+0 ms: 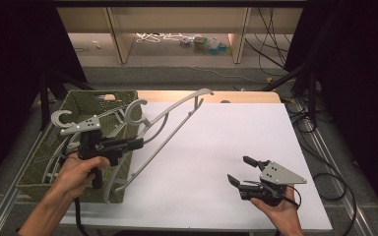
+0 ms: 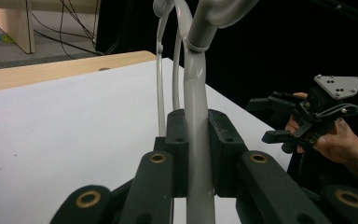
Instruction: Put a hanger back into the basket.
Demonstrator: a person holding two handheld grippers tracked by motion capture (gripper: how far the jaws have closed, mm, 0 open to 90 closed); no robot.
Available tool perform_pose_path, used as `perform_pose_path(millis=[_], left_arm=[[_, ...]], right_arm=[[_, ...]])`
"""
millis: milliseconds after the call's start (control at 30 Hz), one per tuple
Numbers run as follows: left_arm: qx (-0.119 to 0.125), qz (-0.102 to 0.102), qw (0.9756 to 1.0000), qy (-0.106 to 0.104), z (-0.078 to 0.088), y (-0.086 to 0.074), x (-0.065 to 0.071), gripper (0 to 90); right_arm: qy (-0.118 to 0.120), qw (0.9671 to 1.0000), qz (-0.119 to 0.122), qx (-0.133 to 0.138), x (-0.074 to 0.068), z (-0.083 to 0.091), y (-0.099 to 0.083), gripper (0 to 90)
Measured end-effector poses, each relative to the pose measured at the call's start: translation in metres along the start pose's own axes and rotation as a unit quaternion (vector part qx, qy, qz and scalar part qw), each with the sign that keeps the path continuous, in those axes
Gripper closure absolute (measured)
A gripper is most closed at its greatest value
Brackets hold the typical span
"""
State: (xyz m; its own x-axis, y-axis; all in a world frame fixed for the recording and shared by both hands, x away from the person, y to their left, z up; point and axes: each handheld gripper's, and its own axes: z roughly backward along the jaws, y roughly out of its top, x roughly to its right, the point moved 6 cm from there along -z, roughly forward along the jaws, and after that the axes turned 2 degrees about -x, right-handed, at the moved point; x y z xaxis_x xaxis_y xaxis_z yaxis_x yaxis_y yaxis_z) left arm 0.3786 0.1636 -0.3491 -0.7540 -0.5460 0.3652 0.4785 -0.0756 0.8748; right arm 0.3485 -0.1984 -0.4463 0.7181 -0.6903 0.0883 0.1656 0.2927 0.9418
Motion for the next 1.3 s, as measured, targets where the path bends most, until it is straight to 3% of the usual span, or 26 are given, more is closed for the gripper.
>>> perform_pose_path(millis=[333, 400, 500, 567, 867, 1300], left_arm=[[0.014, 0.006, 0.9999, 0.003, 0.022, 0.015, -0.005, 79.6], [0.02, -0.005, 0.9997, 0.013, 0.027, 0.018, -0.011, 79.6], [0.018, 0.014, 0.9996, 0.014, 0.037, 0.02, -0.011, 79.7], [0.02, 0.016, 0.9995, 0.018, 0.043, 0.023, -0.013, 79.6], [0.026, 0.009, 0.9975, 0.065, 0.075, 0.036, -0.03, 79.6], [0.022, 0.014, 0.9912, 0.13, 0.109, 0.035, -0.076, 79.6]], right_arm=[[0.008, 1.0, -0.003, 0.0, -0.002, 0.001, -0.002, 23.8], [0.007, 0.9999, -0.002, -0.01, -0.002, 0.002, -0.003, 23.8], [0.007, 1.0, -0.001, -0.002, -0.003, 0.0, -0.003, 23.8], [0.006, 1.0, -0.001, -0.002, -0.002, 0.0, -0.004, 23.8], [0.011, 0.9999, -0.001, -0.01, -0.003, 0.0, -0.005, 23.8], [0.006, 0.9999, -0.005, -0.006, -0.002, -0.001, -0.006, 23.8]])
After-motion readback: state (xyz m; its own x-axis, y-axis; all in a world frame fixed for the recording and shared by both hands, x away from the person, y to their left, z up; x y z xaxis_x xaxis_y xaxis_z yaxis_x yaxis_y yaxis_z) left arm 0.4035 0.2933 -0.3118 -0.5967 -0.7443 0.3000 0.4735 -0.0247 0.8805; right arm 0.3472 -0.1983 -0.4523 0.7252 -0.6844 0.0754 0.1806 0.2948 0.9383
